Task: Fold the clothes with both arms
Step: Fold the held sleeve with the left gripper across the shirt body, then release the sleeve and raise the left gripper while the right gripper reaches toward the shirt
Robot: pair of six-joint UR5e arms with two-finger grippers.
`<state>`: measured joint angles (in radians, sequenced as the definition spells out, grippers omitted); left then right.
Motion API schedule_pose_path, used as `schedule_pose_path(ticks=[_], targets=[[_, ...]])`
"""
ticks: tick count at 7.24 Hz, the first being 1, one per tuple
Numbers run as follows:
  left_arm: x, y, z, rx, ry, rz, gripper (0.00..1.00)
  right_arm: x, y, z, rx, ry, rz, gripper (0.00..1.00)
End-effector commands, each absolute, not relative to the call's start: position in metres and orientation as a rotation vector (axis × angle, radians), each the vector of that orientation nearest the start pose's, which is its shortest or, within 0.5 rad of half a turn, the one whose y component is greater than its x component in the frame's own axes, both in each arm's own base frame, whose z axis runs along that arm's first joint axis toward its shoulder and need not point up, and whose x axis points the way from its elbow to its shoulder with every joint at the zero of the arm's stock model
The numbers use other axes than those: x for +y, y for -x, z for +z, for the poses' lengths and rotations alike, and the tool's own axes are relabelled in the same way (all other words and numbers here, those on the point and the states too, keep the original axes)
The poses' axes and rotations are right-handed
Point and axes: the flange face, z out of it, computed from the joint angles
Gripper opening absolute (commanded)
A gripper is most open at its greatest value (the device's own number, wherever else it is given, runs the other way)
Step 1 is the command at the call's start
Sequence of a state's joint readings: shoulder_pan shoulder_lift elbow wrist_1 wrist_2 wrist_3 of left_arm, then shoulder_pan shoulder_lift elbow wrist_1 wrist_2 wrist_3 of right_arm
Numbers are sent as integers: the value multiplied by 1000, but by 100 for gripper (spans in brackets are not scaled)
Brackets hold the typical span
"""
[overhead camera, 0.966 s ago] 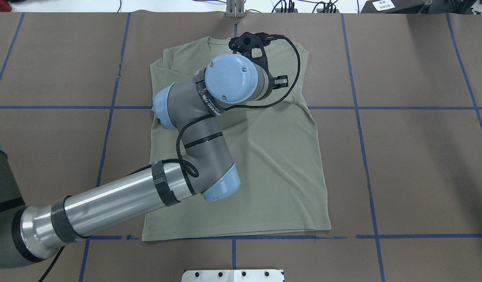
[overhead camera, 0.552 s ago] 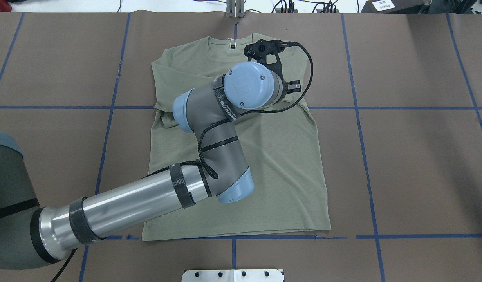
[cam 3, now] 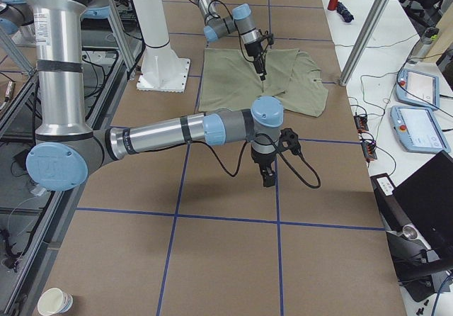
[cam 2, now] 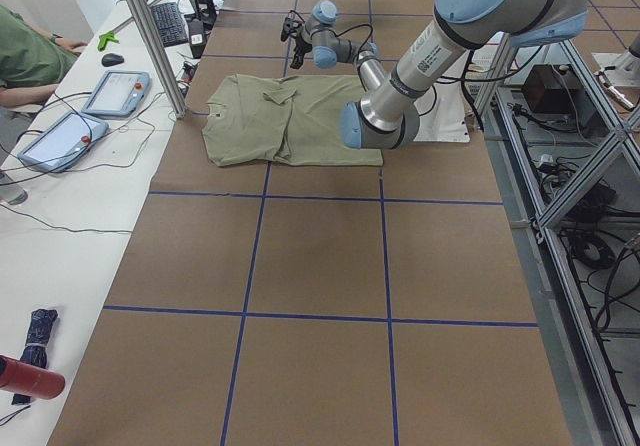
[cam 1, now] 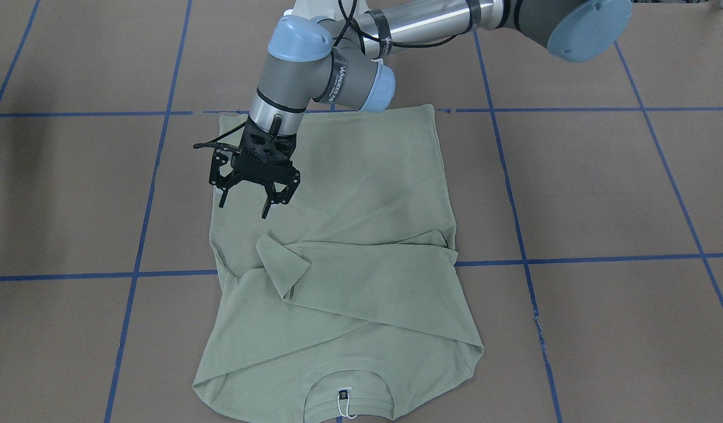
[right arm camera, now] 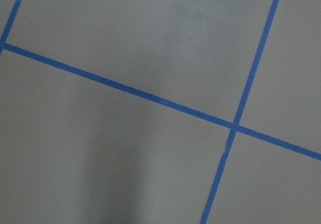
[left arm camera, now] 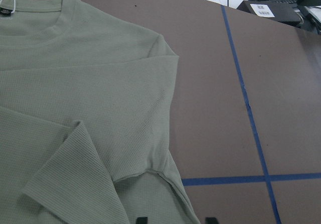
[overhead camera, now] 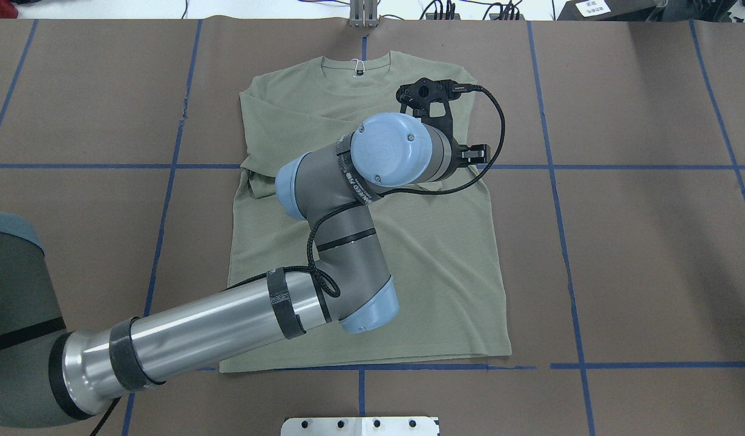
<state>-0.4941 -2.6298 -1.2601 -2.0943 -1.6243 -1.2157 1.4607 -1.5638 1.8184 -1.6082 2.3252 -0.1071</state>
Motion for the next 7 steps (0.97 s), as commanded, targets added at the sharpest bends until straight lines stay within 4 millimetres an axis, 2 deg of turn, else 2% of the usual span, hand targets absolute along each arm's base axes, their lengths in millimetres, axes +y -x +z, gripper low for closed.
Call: schedule_pose_path(ticks=[1,2,3,4,5,6,7], targets=[[-509,-553,55,1096,-484,87,100,-532,5,489,-782,-278,-323,100],[-527,-506,82,1087,-471,153,100,-550,38,459,-800,-281,-327,100],[-535,-465,111,1060,-460,216,100,-563,73,426,-823,-274,-303,100],[-518,-435,139,1001,-475,285,100,-575,121,379,-848,-270,-286,100],[-524,-393,150,945,-515,319,100,-580,178,344,-795,-281,-258,100],[-533,-361,167,901,-554,353,100,-573,245,313,-771,-268,-219,100],[-536,-334,187,887,-565,403,100,-578,304,281,-745,-267,-156,100]])
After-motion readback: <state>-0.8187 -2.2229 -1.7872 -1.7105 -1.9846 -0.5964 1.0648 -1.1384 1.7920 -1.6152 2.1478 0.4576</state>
